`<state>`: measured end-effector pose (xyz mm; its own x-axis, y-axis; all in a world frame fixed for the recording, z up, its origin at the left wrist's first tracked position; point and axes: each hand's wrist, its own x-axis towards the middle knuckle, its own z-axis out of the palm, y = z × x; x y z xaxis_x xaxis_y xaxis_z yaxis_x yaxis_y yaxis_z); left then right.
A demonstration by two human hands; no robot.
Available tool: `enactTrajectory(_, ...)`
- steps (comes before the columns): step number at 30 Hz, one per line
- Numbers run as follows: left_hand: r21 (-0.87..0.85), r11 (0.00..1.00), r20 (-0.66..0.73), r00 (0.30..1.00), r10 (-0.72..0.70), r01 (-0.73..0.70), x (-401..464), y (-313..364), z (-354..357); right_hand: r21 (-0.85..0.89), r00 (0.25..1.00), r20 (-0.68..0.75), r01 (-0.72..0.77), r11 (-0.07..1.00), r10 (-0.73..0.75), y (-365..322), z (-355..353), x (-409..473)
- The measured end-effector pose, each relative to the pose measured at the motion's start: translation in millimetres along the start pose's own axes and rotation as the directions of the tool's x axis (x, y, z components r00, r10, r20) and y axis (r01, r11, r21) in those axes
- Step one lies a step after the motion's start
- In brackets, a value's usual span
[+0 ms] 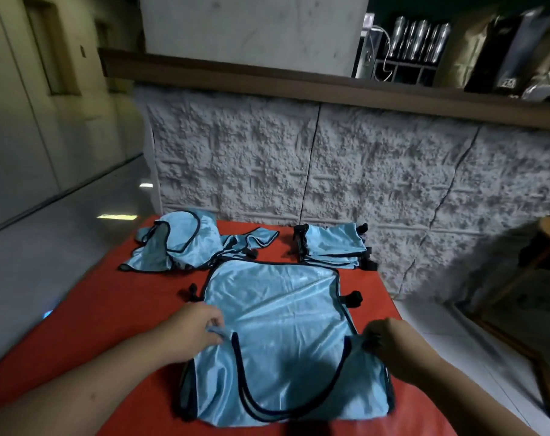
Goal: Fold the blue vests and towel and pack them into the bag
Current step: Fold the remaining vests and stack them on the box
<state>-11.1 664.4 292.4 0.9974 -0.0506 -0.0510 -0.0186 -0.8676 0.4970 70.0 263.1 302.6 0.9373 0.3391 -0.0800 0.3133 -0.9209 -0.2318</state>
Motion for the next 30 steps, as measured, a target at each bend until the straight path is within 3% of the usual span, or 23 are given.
enactTrajectory(10,0.073,0.994,-0.191,0.977,0.097,-0.085,-54,69,-98,0.014,0.966,-0.249,0.079,0.997,-0.073,-56,-112,-51)
enactTrajectory(13,0.117,0.987,-0.156,0.979,0.132,-0.115,-75,88,-128,-0.018,0.965,-0.245,0.096,0.995,-0.098,-68,-144,-71)
enactTrajectory(21,0.286,0.937,0.113,0.978,0.173,-0.198,-119,139,-187,-0.102,0.976,-0.165,0.125,0.987,-0.141,-75,-206,-118)
enactTrajectory(30,0.251,0.964,-0.059,0.992,0.109,-0.091,-54,93,-146,-0.017,0.987,-0.132,0.088,0.996,-0.090,-58,-169,-65)
